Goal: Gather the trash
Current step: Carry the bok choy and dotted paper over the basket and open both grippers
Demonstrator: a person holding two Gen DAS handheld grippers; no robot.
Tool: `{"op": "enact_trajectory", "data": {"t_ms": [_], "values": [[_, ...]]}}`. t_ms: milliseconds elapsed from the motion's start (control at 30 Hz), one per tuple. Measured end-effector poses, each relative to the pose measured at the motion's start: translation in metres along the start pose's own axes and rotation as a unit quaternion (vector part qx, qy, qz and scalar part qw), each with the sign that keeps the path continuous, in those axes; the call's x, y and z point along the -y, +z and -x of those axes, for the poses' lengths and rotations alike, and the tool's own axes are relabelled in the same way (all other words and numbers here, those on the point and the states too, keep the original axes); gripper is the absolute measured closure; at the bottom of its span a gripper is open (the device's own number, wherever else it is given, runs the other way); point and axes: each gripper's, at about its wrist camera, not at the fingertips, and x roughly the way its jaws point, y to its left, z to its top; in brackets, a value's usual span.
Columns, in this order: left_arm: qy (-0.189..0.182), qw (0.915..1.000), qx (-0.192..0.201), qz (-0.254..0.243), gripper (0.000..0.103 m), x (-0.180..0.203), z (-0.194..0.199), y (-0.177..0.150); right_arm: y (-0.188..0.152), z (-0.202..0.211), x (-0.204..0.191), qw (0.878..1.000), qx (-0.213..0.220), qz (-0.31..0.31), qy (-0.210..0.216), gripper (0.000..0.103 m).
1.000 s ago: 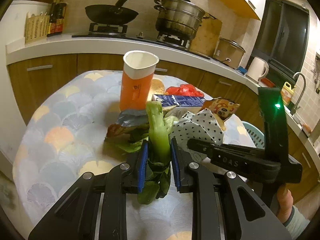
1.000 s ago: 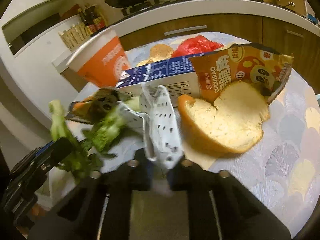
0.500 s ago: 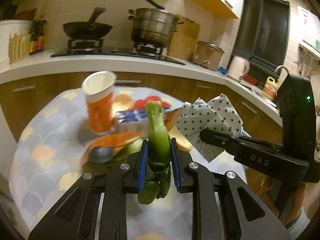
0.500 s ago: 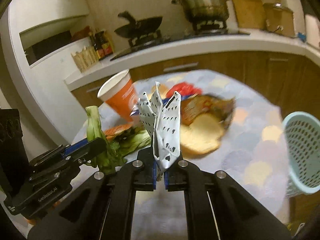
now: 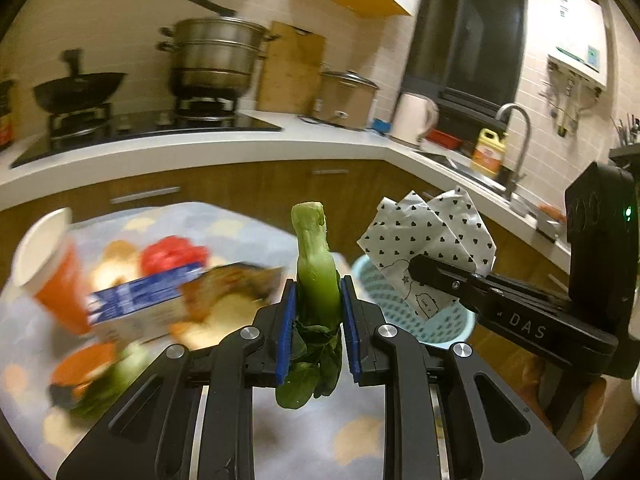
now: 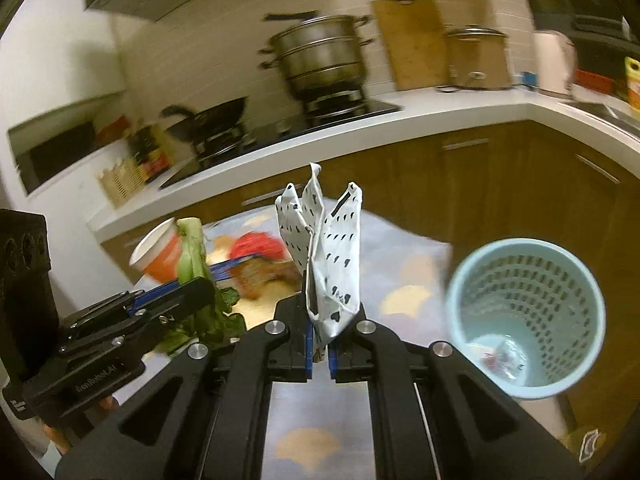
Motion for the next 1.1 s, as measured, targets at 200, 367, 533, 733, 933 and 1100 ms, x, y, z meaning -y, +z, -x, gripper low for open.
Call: {"op": "enact_trajectory", "data": {"t_ms": [200, 367, 533, 733, 933, 1100], "values": [[-0.031, 0.9989, -0.025, -0.022, 0.083, 0.039, -0.045, 0.012, 0.001, 0.015, 0.066, 0.998, 0.014, -0.045, -0.047, 0.099], [-0.059, 0.9964, -0.052, -0.033, 0.083, 0.069, -0.085, 0.020, -0.003, 0.019, 0.119, 0.992, 0.012, -0.081, -0.097, 0.099], [-0.080, 0.9924, -0.085, -0.040, 0.083, 0.097, -0.132, 0.023, -0.015, 0.013, 0.165, 0.984, -0.006, -0.116, -0.139, 0.099], [-0.095, 0.9875, -0.114, -0.054, 0.083, 0.126, -0.181, 0.019, -0.033, -0.008, 0.203, 0.974, -0.037, -0.143, -0.169, 0.099], [-0.109, 0.9784, -0.167, -0.053, 0.082, 0.138, -0.237, 0.006, -0.050, -0.036, 0.235, 0.966, -0.075, -0.174, -0.177, 0.099], [-0.098, 0.9752, -0.192, -0.050, 0.075, 0.135, -0.263, -0.007, -0.059, -0.050, 0.247, 0.962, -0.095, -0.187, -0.176, 0.098]]}}
